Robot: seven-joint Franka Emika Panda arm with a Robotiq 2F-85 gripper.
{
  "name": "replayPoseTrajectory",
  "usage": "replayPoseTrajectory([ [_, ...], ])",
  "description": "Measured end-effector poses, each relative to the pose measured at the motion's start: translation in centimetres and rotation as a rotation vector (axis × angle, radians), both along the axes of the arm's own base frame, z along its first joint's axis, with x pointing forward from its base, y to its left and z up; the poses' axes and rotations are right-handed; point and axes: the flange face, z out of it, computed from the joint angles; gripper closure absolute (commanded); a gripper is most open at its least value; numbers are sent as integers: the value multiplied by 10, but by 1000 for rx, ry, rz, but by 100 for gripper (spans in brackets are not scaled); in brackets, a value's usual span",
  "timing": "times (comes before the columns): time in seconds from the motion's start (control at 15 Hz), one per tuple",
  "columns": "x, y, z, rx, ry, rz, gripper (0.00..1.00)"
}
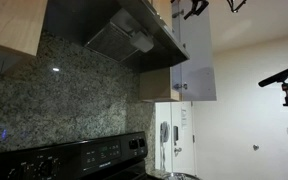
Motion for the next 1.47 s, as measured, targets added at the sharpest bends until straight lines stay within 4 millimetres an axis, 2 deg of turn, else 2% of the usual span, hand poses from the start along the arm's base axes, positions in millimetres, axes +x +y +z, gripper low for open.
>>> replayPoseTrajectory([
  [0.07, 3, -6, 1, 3, -4, -8, 26],
  [0.27, 11, -17, 9, -20, -25, -23, 51],
  [0.53, 18, -20, 19, -62, -42, -26, 80],
  [0.6, 19, -20, 20, -66, -44, -25, 63],
  [0.73, 21, -20, 19, -66, -42, -25, 78],
  [1.2, 21, -20, 18, -65, -42, -25, 79],
  [1.27, 21, -20, 18, -65, -42, -25, 93],
  [1.33, 21, -20, 18, -65, -42, -25, 94],
  [1.4, 21, -20, 18, -65, -41, -25, 100],
  [1.47, 21, -21, 18, -67, -41, -26, 100],
])
